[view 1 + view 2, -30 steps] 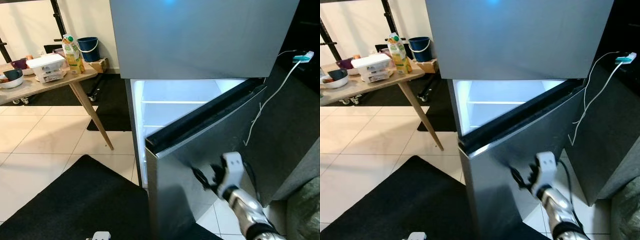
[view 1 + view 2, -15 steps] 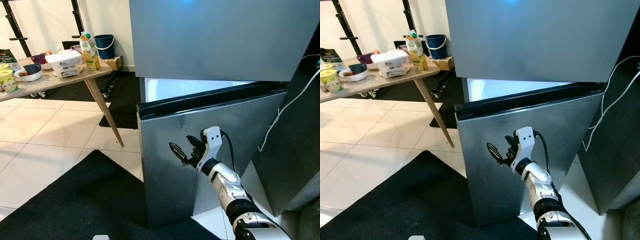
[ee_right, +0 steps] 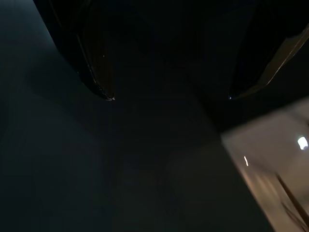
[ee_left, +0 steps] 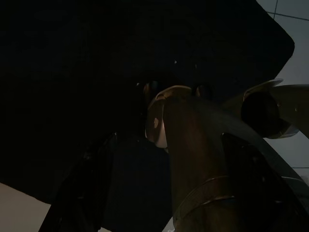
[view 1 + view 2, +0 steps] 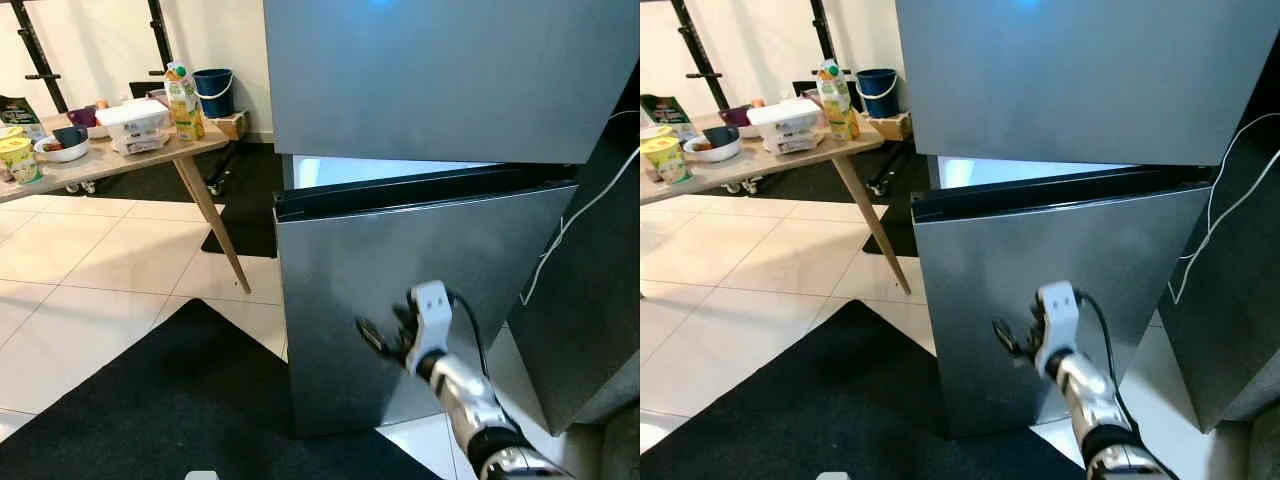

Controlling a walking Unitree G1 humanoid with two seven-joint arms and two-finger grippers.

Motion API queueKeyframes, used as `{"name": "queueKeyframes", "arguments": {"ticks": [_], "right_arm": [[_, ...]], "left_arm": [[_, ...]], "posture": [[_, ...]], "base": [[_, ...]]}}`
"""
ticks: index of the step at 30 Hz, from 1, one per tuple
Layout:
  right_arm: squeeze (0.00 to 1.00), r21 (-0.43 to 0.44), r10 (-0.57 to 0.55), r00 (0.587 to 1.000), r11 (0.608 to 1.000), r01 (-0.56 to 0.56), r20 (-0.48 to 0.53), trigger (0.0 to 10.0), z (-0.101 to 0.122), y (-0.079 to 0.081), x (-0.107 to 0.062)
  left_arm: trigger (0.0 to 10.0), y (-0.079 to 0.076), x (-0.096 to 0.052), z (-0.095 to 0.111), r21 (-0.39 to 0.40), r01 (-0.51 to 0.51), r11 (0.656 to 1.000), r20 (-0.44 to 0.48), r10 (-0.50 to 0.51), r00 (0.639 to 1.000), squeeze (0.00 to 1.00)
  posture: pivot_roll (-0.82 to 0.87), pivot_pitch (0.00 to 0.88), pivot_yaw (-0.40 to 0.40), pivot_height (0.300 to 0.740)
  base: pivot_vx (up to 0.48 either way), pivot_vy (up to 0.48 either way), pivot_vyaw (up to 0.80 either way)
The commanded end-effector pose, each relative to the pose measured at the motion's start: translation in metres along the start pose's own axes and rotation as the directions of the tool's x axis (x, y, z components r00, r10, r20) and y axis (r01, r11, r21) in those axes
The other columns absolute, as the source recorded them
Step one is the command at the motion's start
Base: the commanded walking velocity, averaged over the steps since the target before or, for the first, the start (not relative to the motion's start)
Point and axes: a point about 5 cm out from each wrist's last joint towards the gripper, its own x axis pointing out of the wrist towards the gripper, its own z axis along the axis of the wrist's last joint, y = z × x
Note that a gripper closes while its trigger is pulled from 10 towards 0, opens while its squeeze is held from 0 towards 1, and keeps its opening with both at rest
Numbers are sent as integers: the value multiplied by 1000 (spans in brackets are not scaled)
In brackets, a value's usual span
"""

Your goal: Restocking fridge

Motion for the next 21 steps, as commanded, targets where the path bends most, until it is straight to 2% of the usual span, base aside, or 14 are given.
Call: {"name": "queueKeyframes", "arguments": {"ticks": [1, 4, 6, 9, 12, 14, 15, 16, 17, 19, 21], "right_arm": [[0, -3, -17, 999, 1000, 17, -47, 10000, -8, -2, -2], [0, -40, -78, 976, 997, 71, -205, 10000, -44, -5, -20], [0, -41, -84, 968, 996, 76, -235, 10000, -51, -5, -25], [0, -58, -130, 920, 991, 117, -371, 10000, -84, -7, -47], [0, -85, -137, 895, 990, 112, -424, 10000, -96, -6, -56], [0, -100, -166, 844, 986, 133, -510, 10000, -117, -7, -75], [0, -100, -166, 844, 986, 133, -510, 10000, -117, -7, -75], [0, -100, -181, 819, 983, 151, -544, 10000, -126, -7, -84], [0, -100, -181, 819, 983, 151, -544, 10000, -126, -7, -84], [0, -98, -213, 779, 976, 193, -590, 10000, -139, -6, -97], [0, -108, -235, 763, 971, 213, -602, 10000, -143, -7, -102]], "left_arm": [[10000, 3, -1, 1, 11, -11, 1000, 1, 11, 1000, 0], [10000, 3, -1, 2, 16, -12, 1000, 1, 12, 1000, 0], [10000, 3, -1, 2, 16, -12, 1000, 1, 12, 1000, 0], [10000, 2, 0, 3, 20, -14, 1000, 1, 14, 1000, 0], [10000, 2, 0, 3, 22, -13, 1000, 0, 13, 1000, 0], [10000, 2, 0, 3, 27, -13, 1000, -2, 13, 1000, 0], [10000, 2, 0, 3, 27, -13, 1000, -2, 13, 1000, 0], [10000, 2, 0, 3, 28, -14, 1000, -3, 14, 1000, 0], [10000, 2, 0, 3, 28, -14, 1000, -3, 14, 1000, 0], [10000, 3, 0, 4, 31, -18, 999, -3, 18, 1000, 0], [10000, 4, 0, 5, 32, -20, 999, -2, 20, 1000, 0]], "posture": [[-73, 33, 11, 740], [-76, 29, 12, 740], [-76, 29, 12, 740], [-79, 27, 13, 740], [-78, 27, 15, 740], [-81, 27, 20, 740], [-81, 27, 20, 740], [-81, 26, 22, 740], [-81, 26, 22, 740], [-78, 27, 23, 740], [-78, 27, 23, 740]], "base": [[0, 0, 550], [0, 0, 756], [0, 0, 775], [0, 0, 775], [0, 0, 775], [0, 0, 775], [0, 0, 775], [0, 0, 775], [0, 0, 775], [0, 0, 669], [0, 0, 0]]}}
